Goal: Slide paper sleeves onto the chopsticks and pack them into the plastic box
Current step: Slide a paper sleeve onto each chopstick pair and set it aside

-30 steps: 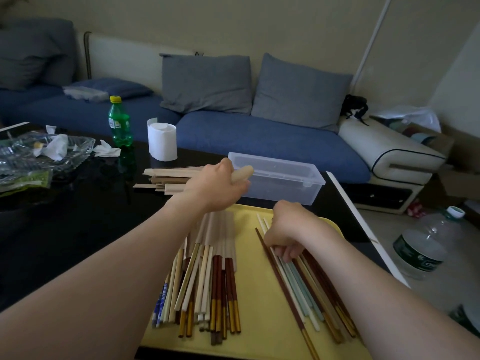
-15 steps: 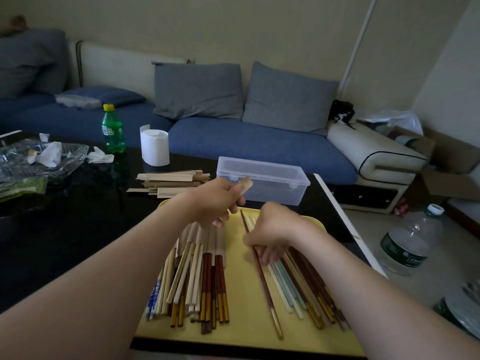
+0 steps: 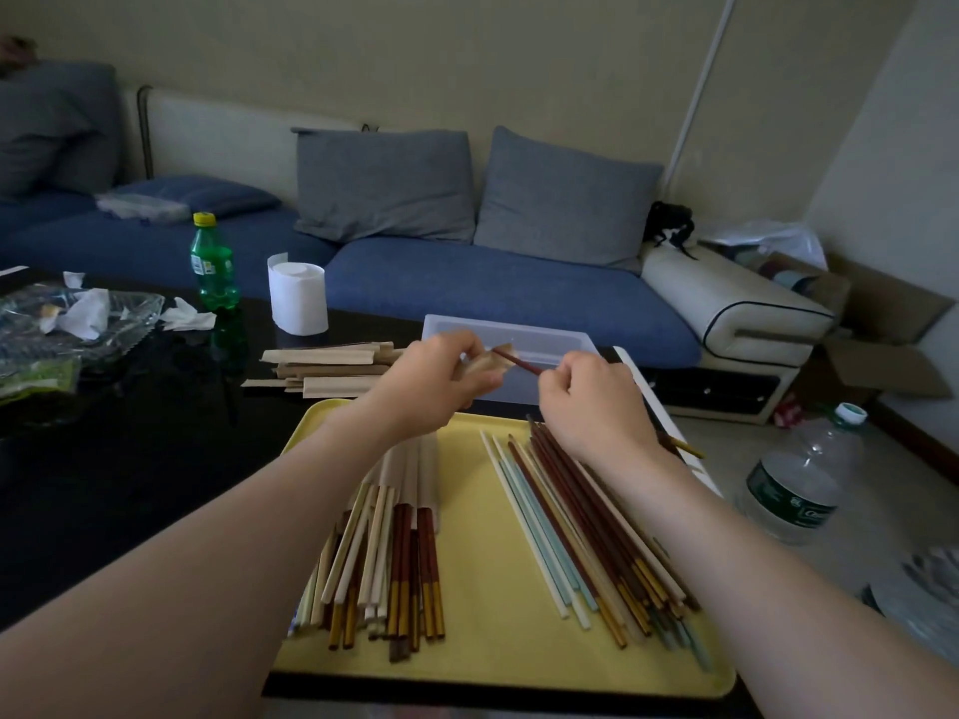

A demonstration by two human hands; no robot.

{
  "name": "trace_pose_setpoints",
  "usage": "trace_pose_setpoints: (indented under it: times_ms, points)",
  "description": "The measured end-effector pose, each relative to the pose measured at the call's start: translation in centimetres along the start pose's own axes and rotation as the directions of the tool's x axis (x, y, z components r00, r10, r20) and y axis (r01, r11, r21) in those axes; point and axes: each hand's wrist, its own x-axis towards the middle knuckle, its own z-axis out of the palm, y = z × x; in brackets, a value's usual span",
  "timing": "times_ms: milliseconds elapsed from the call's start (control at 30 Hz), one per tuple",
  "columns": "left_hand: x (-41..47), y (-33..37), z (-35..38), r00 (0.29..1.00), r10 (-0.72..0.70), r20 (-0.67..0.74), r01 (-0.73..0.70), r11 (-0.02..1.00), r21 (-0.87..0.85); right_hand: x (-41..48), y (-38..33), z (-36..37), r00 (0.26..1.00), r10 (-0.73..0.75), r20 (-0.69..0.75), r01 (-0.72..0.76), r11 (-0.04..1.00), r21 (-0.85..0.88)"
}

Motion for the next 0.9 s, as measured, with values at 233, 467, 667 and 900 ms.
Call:
trace_pose_setpoints:
  times_ms: [233, 467, 667, 900]
  points:
    - [0.2, -0.1, 0.5, 0.997, 0.057, 0.054, -0.065, 0.987, 0.148, 0.3, 1.9, -0.6, 0.999, 0.034, -0.002, -0.034, 0.995, -0.094]
    - [0.0, 0.0, 0.7, 0.985, 0.076, 0.158, -0.128, 0.925, 0.357, 0.6, 3.2, -0.6, 0.999, -0.035, 0.037, 0.039, 0.993, -0.11]
    - [0.1, 0.1, 0.9, 0.976, 0.076, 0.205, -0.162, 0.881, 0.444, 0.9, 3.5, -0.4, 0.999, -0.047, 0.006, 0.047, 0.995, -0.084]
    - [0.1, 0.3, 0.9, 0.974, 0.07, 0.216, -0.139, 0.935, 0.326, 1.1, 3.6, -0.1, 0.999, -0.041, 0.001, 0.041, 0.996, -0.077]
